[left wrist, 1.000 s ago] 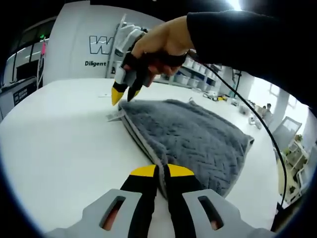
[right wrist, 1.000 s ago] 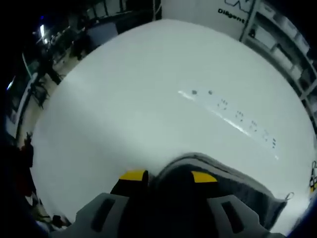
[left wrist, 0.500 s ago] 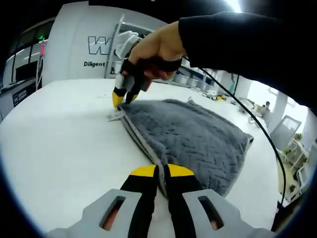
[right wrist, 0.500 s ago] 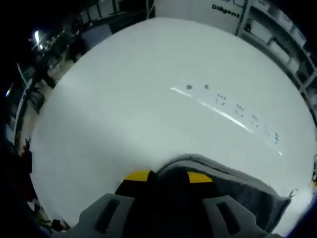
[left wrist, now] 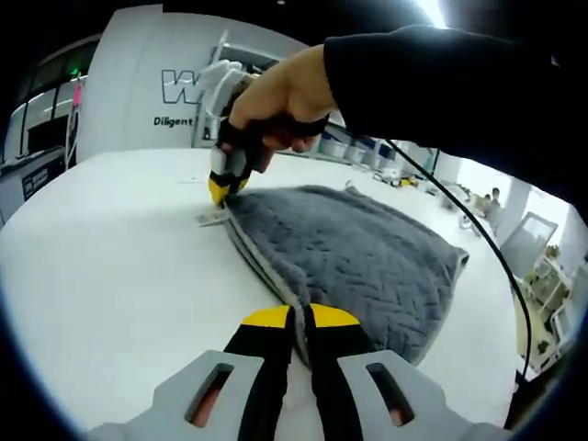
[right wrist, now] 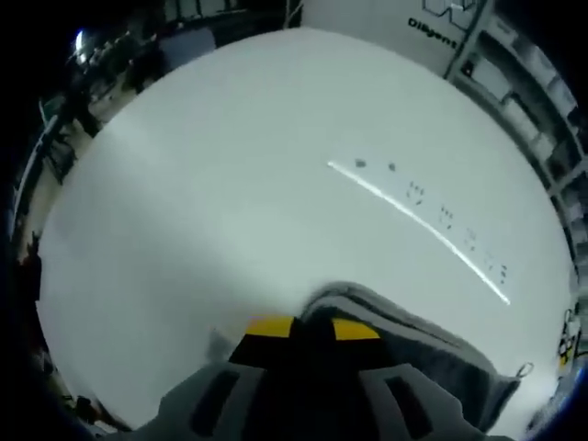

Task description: Open the folded towel by lifting each exposed corner and separating the folded layers until the towel lies flat within the target outline without major curled edges

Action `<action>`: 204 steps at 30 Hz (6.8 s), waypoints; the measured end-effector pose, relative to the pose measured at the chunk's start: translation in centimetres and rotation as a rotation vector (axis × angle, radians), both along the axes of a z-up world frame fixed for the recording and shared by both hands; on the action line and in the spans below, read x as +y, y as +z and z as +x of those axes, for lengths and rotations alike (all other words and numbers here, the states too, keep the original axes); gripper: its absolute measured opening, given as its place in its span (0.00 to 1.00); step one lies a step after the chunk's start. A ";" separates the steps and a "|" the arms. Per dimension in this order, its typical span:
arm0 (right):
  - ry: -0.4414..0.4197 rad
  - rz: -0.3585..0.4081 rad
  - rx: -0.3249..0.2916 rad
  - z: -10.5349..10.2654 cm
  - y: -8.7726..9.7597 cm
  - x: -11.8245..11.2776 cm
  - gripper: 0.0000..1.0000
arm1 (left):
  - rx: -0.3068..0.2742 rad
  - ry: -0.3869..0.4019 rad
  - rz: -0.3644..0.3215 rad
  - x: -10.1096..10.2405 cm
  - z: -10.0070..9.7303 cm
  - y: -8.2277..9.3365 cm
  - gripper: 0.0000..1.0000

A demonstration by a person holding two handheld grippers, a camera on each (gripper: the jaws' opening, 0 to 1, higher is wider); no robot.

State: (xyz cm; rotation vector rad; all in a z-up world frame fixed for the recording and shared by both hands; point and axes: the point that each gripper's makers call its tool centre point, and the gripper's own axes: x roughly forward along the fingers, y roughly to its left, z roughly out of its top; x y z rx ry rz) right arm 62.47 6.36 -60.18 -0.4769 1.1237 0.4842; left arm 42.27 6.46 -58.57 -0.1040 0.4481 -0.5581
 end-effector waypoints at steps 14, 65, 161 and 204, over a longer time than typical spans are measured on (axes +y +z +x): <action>0.139 -0.083 -0.051 -0.9 0.5 0.5 0.12 | 0.000 -0.013 -0.004 -0.2 -0.4 -0.1 0.04; 0.204 0.017 -0.045 -2.5 -0.2 10.6 0.04 | 0.035 0.071 0.000 10.7 -3.3 0.1 0.02; 1.162 0.260 -0.193 -8.4 7.3 28.1 0.70 | -0.142 0.692 -0.035 27.9 -10.2 3.5 0.93; 1.726 -0.184 -0.174 -9.2 16.7 23.8 0.57 | 0.061 0.623 -0.131 24.3 -11.1 5.2 0.99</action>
